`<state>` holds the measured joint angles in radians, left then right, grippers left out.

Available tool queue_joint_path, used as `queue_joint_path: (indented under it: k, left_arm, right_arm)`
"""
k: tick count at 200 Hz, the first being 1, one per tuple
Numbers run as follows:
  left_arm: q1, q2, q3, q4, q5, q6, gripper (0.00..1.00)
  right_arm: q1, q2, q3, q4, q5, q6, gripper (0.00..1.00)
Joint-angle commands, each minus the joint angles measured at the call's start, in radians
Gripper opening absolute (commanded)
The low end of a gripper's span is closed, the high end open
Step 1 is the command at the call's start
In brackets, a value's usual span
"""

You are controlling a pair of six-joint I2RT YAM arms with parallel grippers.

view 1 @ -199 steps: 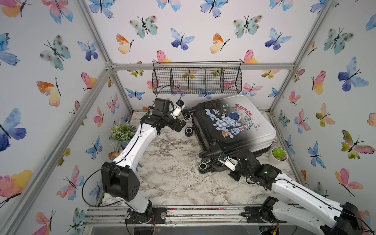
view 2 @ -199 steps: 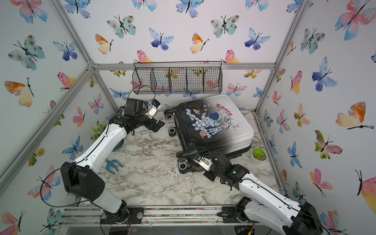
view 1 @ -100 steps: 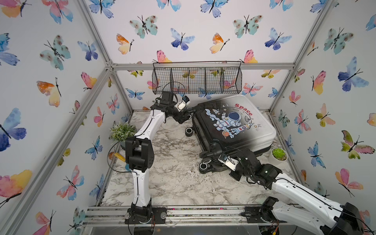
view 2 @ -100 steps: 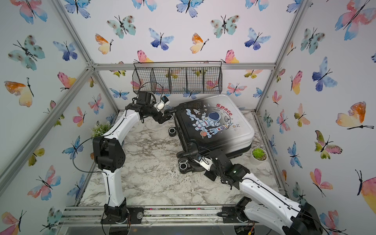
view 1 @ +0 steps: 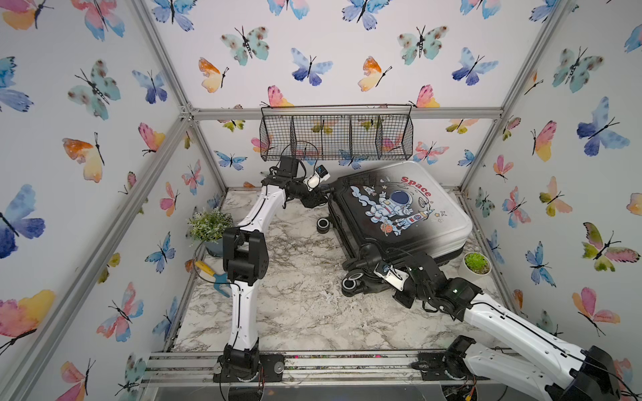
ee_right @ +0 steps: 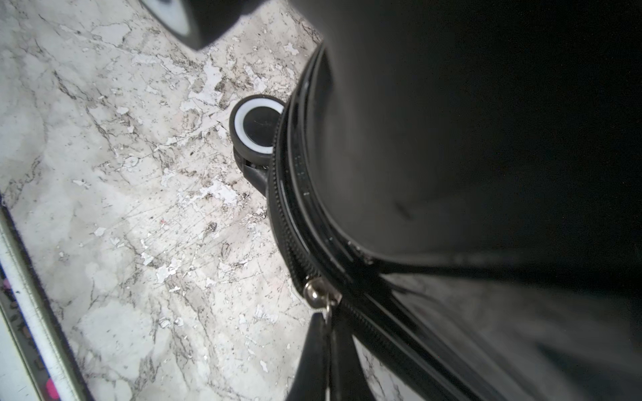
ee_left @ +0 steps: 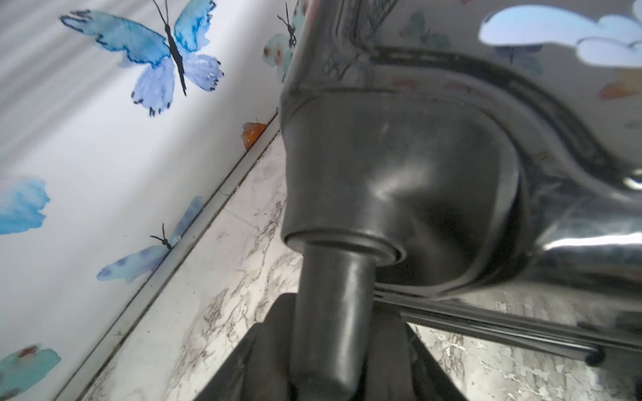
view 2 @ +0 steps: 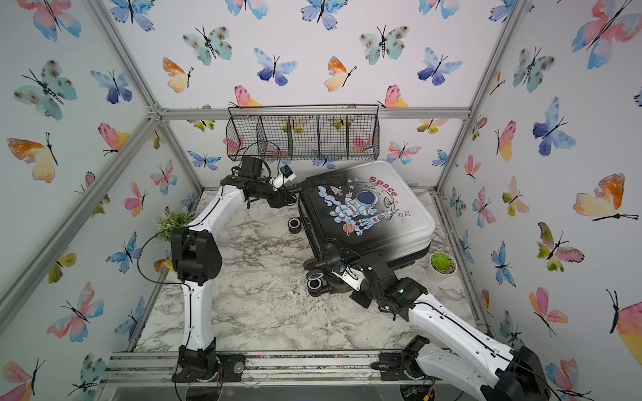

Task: Close the suitcase zippers
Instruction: Pick up the suitcase from the center of the board.

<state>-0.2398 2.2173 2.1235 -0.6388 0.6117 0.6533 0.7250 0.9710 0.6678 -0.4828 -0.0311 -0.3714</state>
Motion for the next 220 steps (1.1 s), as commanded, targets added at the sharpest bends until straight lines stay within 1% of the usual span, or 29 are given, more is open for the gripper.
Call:
queue_joint_path:
  k: [1,8,34,40,49,55,62,66,75,90,101,104,110,125,137,151,170,196,208,220]
  left_arm:
    - [-0.012,0.014,0.009,-0.05,0.072,0.002,0.38]
    - [-0.012,0.014,0.011,-0.051,0.072,0.002,0.34]
    - [-0.012,0.004,-0.003,-0.059,0.059,0.006,0.27]
    - [-0.011,0.005,-0.002,-0.071,0.054,0.01,0.24]
    - [-0.012,0.005,-0.007,-0.085,0.046,0.009,0.17]
    - [-0.011,0.004,-0.01,-0.088,0.043,0.0,0.1]
    - [-0.012,0.003,-0.011,-0.089,0.038,-0.02,0.02]
    - [-0.012,0.004,-0.008,-0.088,0.035,-0.039,0.0]
    - [-0.012,0.005,0.006,-0.088,0.015,-0.089,0.0]
    - [-0.016,-0.001,0.031,-0.107,-0.041,-0.171,0.0]
    - [-0.03,-0.013,0.036,-0.13,-0.116,-0.217,0.0]
    - [-0.033,-0.018,0.033,-0.135,-0.159,-0.229,0.0]
    - [-0.044,-0.028,0.028,-0.141,-0.208,-0.257,0.0]
    - [-0.065,-0.052,0.019,-0.154,-0.29,-0.341,0.0]
    - [-0.078,-0.077,0.0,-0.157,-0.338,-0.414,0.0]
    - [-0.095,-0.111,-0.038,-0.156,-0.398,-0.478,0.0]
    - [-0.111,-0.154,-0.064,-0.17,-0.442,-0.543,0.0]
    - [-0.125,-0.186,-0.044,-0.236,-0.493,-0.606,0.0]
    - [-0.125,-0.191,-0.007,-0.29,-0.522,-0.636,0.0]
    - [-0.124,-0.206,0.022,-0.322,-0.527,-0.664,0.0]
  right_arm:
    - [-0.025,0.0,0.044,0.041,0.078,0.002,0.02]
    - [-0.025,0.002,0.043,0.04,0.076,0.002,0.02]
    - [-0.025,0.005,0.042,0.037,0.07,-0.006,0.02]
    - [-0.025,0.005,0.042,0.037,0.071,-0.005,0.02]
    - [-0.025,0.003,0.04,0.034,0.062,-0.012,0.02]
    - [-0.025,0.004,0.039,0.031,0.045,-0.019,0.01]
    - [-0.025,0.005,0.039,0.024,0.019,-0.027,0.01]
    - [-0.024,0.004,0.039,0.017,0.012,-0.036,0.01]
    - [-0.025,0.0,0.037,0.011,-0.028,-0.036,0.01]
    - [-0.016,-0.015,0.021,0.018,-0.052,-0.029,0.01]
    - [0.011,-0.034,0.006,0.035,-0.05,-0.013,0.02]
    - [0.02,-0.038,0.003,0.037,-0.052,-0.011,0.02]
    - [0.037,-0.043,-0.004,0.042,-0.048,-0.012,0.01]
    - [0.096,-0.042,-0.009,0.051,-0.021,-0.001,0.01]
    - [0.118,-0.044,-0.009,0.089,-0.025,0.028,0.01]
    - [0.136,-0.041,-0.006,0.152,-0.052,0.097,0.01]
    - [0.21,-0.025,-0.015,0.246,-0.05,0.18,0.01]
    - [0.356,0.007,-0.014,0.372,0.05,0.243,0.01]
    - [0.373,0.0,-0.007,0.437,0.067,0.276,0.02]
    - [0.378,-0.009,0.009,0.494,0.069,0.297,0.01]
